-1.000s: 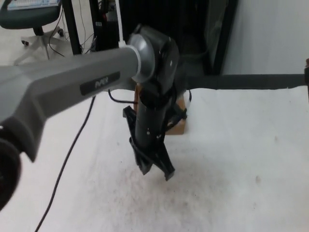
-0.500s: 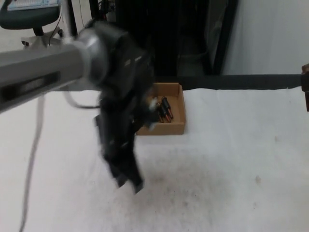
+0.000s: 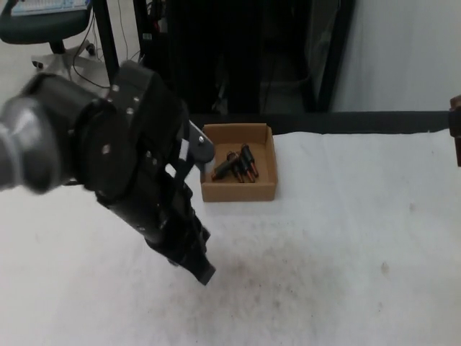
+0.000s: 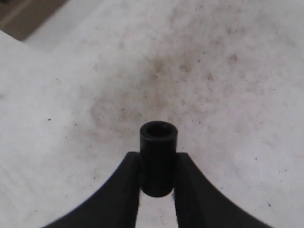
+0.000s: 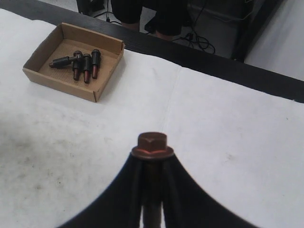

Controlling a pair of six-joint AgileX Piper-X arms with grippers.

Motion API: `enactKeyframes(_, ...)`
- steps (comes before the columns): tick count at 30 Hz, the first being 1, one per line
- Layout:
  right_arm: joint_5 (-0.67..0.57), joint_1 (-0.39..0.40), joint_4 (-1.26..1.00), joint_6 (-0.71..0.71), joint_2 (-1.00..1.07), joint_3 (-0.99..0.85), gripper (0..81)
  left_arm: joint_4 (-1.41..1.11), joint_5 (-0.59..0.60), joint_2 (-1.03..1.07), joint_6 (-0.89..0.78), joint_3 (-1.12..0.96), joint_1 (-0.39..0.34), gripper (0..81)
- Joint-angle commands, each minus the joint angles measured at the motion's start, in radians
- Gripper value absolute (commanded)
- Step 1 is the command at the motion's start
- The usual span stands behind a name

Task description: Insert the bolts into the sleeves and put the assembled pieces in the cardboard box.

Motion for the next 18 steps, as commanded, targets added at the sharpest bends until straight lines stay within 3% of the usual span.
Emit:
enactKeyframes(1, -0.014, 0.003, -0.007, -0.003, -0.009, -0.009, 0.8, 0.116, 0.006, 0.080, -0.008, -0.056, -0.003, 0.3)
enactKeyframes(18, -0.014, 0.003, -0.007, -0.003, -0.009, -0.009, 0.8, 0.111, 0.030, 0.332, -0.002, -0.201, -0.007, 0.3)
